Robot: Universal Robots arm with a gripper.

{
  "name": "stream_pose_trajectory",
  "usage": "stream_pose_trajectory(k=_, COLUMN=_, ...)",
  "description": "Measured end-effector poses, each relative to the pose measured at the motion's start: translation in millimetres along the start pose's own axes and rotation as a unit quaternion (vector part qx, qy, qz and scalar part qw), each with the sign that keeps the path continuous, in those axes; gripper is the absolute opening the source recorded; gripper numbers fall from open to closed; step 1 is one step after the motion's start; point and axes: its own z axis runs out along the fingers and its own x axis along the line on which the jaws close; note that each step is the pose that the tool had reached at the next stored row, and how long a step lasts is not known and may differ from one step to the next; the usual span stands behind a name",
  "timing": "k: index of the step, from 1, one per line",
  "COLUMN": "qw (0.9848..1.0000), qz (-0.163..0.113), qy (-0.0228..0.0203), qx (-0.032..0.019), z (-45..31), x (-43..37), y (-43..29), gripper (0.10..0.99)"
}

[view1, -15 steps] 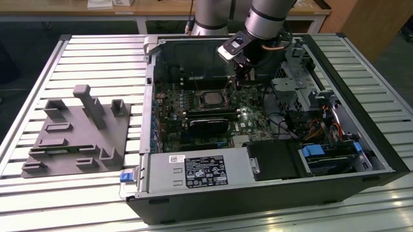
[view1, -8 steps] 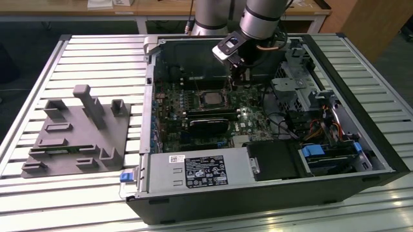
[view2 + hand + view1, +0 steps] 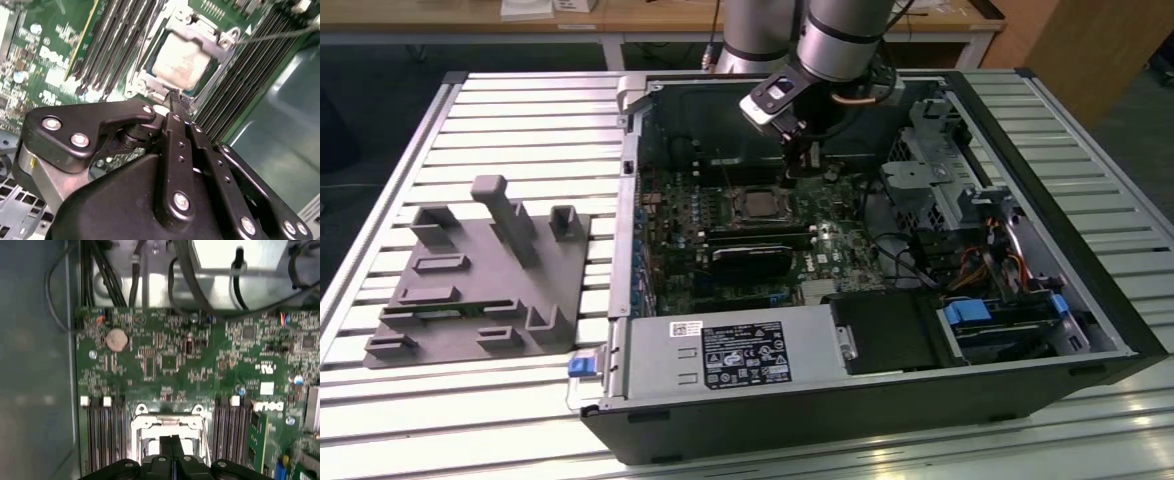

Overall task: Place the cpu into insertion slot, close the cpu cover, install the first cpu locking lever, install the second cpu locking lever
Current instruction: 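Close the cpu cover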

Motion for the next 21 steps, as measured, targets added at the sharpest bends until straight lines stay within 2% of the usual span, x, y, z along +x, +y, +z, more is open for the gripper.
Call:
stream_pose_trajectory(k=4, qw=1.0000, qz=0.000, qy=0.0000, qx=-0.0007, z=1.2, x=-0.1, y=-8.7, gripper=0.106)
stream_pose_trajectory(k=8, qw=1.0000, qz=0.000, qy=0.0001, qx=-0.0018, z=2.0, x=0.0, y=-13.2, gripper=0.106)
stream_pose_trajectory(k=11, qw=1.0000, qz=0.000, qy=-0.0001, qx=-0.0053, z=2.7, x=-0.1, y=-16.1, gripper=0.106)
stream_pose_trajectory(k=14, qw=0.9999, qz=0.000, qy=0.0000, qx=-0.0107, z=3.3, x=0.0, y=-18.3, gripper=0.106)
stream_pose_trajectory(k=19, qw=0.9999, qz=0.000, qy=0.0000, qx=-0.0112, z=3.3, x=0.0, y=-18.4, gripper=0.106)
stream_pose_trajectory(k=20, qw=0.9999, qz=0.000, qy=0.0001, qx=-0.0124, z=3.5, x=0.0, y=-18.5, gripper=0.106)
stream_pose_trajectory(k=21, qw=0.9999, qz=0.000, qy=0.0000, qx=-0.0159, z=3.8, x=0.0, y=-18.8, gripper=0.106)
